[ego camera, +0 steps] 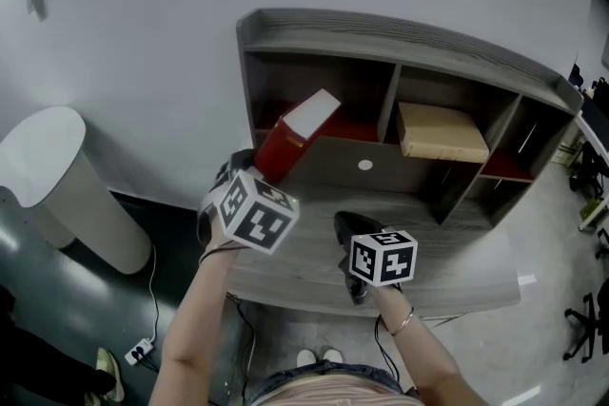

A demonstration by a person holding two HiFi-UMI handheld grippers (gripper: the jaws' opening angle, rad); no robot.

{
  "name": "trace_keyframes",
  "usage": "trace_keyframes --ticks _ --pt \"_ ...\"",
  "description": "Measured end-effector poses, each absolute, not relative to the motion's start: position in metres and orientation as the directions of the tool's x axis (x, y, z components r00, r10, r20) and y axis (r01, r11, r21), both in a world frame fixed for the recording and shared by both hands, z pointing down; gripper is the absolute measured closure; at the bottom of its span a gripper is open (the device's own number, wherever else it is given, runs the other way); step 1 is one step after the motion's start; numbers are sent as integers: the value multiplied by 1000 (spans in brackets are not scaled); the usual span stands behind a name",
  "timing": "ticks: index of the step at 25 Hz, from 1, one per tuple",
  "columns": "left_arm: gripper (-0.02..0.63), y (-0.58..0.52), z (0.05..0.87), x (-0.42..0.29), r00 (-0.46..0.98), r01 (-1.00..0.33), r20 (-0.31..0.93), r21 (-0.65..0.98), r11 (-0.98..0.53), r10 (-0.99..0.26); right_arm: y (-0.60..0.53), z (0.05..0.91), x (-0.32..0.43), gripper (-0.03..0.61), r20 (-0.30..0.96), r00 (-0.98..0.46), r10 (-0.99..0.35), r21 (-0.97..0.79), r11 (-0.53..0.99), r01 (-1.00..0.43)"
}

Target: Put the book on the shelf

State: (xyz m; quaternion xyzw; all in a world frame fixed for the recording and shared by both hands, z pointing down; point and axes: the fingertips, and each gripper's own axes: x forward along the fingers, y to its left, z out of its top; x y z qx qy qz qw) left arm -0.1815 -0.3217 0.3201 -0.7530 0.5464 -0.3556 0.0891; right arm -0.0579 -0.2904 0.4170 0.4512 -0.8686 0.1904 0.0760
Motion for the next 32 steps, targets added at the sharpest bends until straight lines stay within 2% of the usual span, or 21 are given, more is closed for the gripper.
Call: trace_keyframes --ticks 20,32 --pt "390 -343 251 -139 45 -490 296 -826 -280 -954 -285 411 -45 569 285 -593 -753 -281 526 -803" --pt "390 -345 224 -126 -17 -335 207 -923 -190 -978 -283 411 -42 570 280 -605 -745 -281 539 -794"
